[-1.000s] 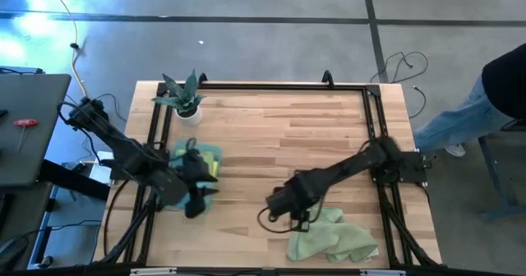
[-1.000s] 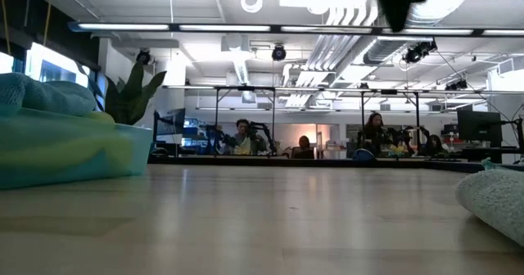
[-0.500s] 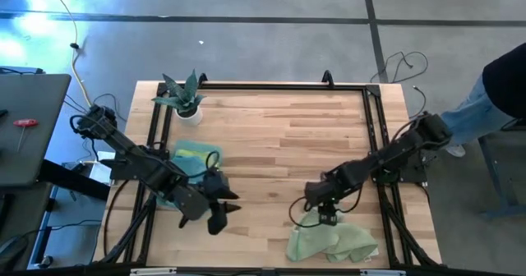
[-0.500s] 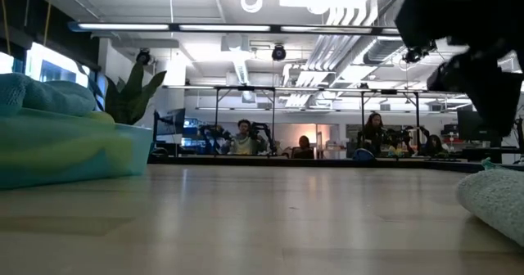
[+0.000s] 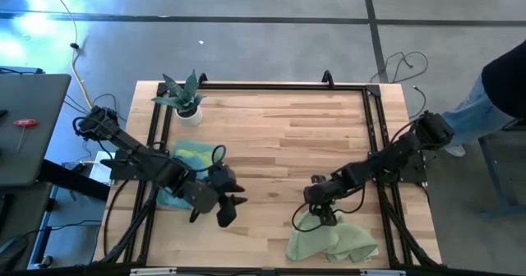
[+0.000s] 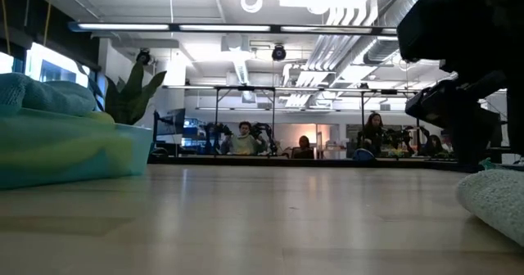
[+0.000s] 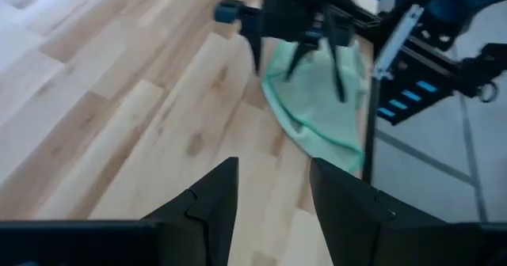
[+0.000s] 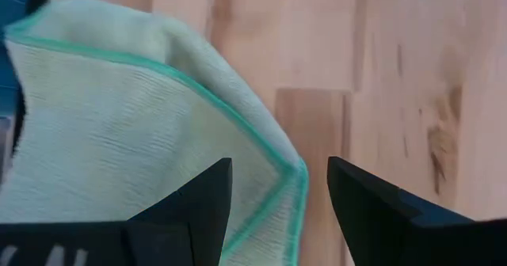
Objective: Fold microfiber towels
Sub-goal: Fold the green microfiber towel
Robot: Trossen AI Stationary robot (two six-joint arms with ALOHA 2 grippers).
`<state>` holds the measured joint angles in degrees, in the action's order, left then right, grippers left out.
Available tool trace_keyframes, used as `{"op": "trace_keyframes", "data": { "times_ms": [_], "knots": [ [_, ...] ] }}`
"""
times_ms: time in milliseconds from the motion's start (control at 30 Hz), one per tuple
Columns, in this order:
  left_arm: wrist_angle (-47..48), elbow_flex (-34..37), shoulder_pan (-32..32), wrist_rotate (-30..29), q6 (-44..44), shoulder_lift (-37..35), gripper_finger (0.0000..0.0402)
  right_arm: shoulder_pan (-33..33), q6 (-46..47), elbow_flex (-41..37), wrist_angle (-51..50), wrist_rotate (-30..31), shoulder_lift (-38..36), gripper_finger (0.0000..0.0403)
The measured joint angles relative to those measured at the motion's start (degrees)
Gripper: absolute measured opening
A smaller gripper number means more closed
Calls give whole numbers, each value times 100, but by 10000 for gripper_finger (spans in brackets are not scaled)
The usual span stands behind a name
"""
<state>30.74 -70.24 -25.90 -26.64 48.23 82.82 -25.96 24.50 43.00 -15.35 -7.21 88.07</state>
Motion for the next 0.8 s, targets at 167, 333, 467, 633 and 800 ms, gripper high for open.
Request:
{"op": "trace_keyframes", "data": {
  "times_ms": [167,333,467,633,800],
  "knots": [
    [-15,0,264,300,-251,3,147,-75,6,-2,191,-20,1,200],
    [-18,0,375,524,-283,3,147,-71,8,-2,240,1,91,200],
    [-68,0,365,527,-287,3,147,-71,69,-2,389,2,235,199],
    [-68,0,301,529,-283,3,146,-72,161,-6,405,-270,387,187],
    [-65,0,213,529,-263,3,146,-178,567,-6,434,-552,355,159]
  ]
}}
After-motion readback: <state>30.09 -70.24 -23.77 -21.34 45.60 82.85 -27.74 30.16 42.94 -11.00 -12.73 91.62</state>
